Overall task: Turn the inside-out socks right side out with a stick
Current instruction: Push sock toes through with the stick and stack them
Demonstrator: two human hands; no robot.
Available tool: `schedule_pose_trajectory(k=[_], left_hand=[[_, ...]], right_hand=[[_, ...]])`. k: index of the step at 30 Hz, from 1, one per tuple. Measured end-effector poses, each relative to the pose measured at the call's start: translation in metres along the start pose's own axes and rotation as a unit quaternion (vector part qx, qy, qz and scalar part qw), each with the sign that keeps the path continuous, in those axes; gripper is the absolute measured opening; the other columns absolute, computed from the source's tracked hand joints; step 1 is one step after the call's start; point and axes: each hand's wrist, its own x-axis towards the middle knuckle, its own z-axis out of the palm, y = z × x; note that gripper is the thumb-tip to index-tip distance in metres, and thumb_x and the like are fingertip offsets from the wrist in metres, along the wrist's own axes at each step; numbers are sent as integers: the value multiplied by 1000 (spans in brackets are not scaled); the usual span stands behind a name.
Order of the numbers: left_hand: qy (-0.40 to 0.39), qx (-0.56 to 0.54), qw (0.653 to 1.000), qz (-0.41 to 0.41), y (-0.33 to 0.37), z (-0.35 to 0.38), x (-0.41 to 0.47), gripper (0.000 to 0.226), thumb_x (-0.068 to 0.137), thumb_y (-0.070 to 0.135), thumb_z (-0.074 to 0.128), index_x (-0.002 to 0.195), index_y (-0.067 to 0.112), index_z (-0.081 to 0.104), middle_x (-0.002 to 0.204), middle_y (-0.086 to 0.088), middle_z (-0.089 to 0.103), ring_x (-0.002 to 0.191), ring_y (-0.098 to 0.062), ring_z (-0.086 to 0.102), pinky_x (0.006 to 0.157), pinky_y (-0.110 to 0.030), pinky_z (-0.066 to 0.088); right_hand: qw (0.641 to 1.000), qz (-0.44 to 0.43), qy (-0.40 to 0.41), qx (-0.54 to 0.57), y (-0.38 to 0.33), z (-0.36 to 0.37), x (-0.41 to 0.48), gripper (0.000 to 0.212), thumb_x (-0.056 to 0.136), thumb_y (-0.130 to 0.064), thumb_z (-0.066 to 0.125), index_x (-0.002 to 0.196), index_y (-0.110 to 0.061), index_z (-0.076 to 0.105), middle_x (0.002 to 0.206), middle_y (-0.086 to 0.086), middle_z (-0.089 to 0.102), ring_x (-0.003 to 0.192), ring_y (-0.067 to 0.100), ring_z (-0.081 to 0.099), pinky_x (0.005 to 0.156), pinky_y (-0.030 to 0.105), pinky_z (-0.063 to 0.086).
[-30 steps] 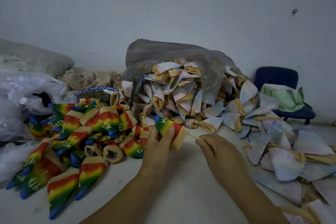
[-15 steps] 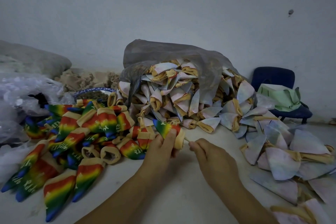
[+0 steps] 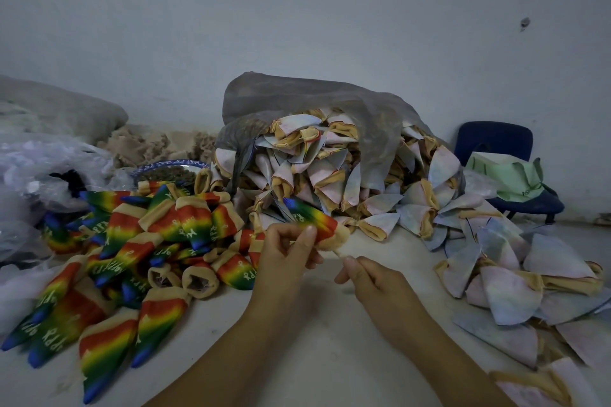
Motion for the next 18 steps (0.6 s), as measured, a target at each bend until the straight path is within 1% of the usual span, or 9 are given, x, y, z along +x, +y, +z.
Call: schedule_pose_trajectory(k=[2,3,4,6,7,10,12,15,18], left_hand=[[8,10,1000,-15,-1,-3,2,57,70,60,64,115,26,54,89,10,66,65,-3,63,62,-16,51],[-6,13,1000,-19,-2,-4,3,54,72,59,64,117,30,54,91,11,66,65,-2,62,61,-17,51],[-28,14,999,-23,-3,-6,4,45,75,58,63,115,36,57,89,12,66,63,-2,60,60,-18,50],[-58,22,997,-46,-5,-7,4,24,79,55,62,97,41,66,79,10,66,61,-4,57,57,-20,48],[-61,24,996,-61,-5,-7,3,19,81,53,62,92,38,68,75,7,65,60,-5,57,58,-22,48],[-46,26,996,-74,-8,-6,3,17,91,41,62,93,26,70,72,7,67,63,-8,61,66,-28,50],[-21,43,997,-64,-7,-5,4,17,93,38,61,91,22,67,68,13,65,62,-1,60,63,-21,51],[-6,66,996,-54,-4,-6,4,16,92,39,62,79,30,64,61,18,61,57,6,56,53,-12,45],[-18,81,995,-64,-1,-7,3,16,89,44,65,80,31,65,69,14,65,67,-1,62,60,-19,49]], right_hand=[[1000,-2,-6,-4,0,0,0,38,94,-54,35,79,-35,64,61,-34,55,65,-15,51,59,19,36],[1000,-5,-10,-7,1,0,0,38,94,-55,36,78,-35,64,63,-32,57,66,-15,53,59,19,37],[1000,-9,-15,-13,1,0,1,37,94,-55,37,79,-35,64,67,-28,61,69,-13,55,60,20,41],[999,-14,-26,-29,3,1,2,34,92,-56,41,81,-34,64,79,-14,68,77,-2,62,68,27,51],[999,-18,-29,-36,4,1,2,33,91,-56,43,83,-32,64,81,-7,68,76,2,62,70,29,50],[998,-38,-13,-52,6,1,3,27,92,-50,47,84,-29,61,72,-1,61,57,3,50,53,21,38],[997,-53,8,-60,7,0,4,24,94,-46,47,83,-27,59,67,2,56,54,3,45,49,19,32],[993,-71,24,-86,7,-1,5,25,95,-45,46,84,-26,58,66,-2,55,60,5,48,53,21,34],[989,-81,22,-125,7,0,4,27,96,-46,40,89,-27,59,73,-5,59,70,8,54,62,27,42]])
